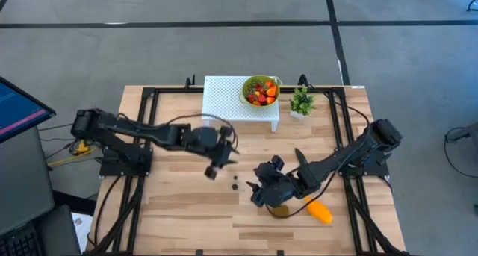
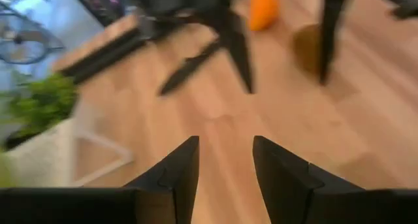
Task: Pick & Place Fruit
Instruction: Put the black plum into the green strainer bowl
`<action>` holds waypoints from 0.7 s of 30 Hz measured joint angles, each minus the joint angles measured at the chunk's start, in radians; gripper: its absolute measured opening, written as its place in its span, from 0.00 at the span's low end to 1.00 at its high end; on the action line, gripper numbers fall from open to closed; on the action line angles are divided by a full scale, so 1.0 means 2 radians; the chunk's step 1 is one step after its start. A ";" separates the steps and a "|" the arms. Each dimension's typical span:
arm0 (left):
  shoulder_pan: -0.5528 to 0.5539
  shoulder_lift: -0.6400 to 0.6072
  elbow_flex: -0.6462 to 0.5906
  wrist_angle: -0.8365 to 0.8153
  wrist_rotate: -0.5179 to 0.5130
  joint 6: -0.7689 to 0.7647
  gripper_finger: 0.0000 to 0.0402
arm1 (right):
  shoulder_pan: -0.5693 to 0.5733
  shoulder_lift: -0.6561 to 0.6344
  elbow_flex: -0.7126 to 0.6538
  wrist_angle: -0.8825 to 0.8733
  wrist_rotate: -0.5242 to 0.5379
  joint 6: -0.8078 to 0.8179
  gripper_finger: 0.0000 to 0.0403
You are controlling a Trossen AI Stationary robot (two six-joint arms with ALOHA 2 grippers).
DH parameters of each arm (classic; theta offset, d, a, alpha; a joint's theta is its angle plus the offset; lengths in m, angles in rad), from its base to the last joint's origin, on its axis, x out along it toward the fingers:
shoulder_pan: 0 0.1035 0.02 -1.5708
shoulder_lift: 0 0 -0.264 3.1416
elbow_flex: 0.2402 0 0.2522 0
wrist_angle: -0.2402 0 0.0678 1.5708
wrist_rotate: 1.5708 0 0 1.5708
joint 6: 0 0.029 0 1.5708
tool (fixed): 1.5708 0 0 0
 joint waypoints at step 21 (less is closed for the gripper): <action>-0.020 0.084 0.000 -0.056 0.080 -0.010 0.34 | 0.016 -0.037 0.000 0.034 0.066 -0.068 0.62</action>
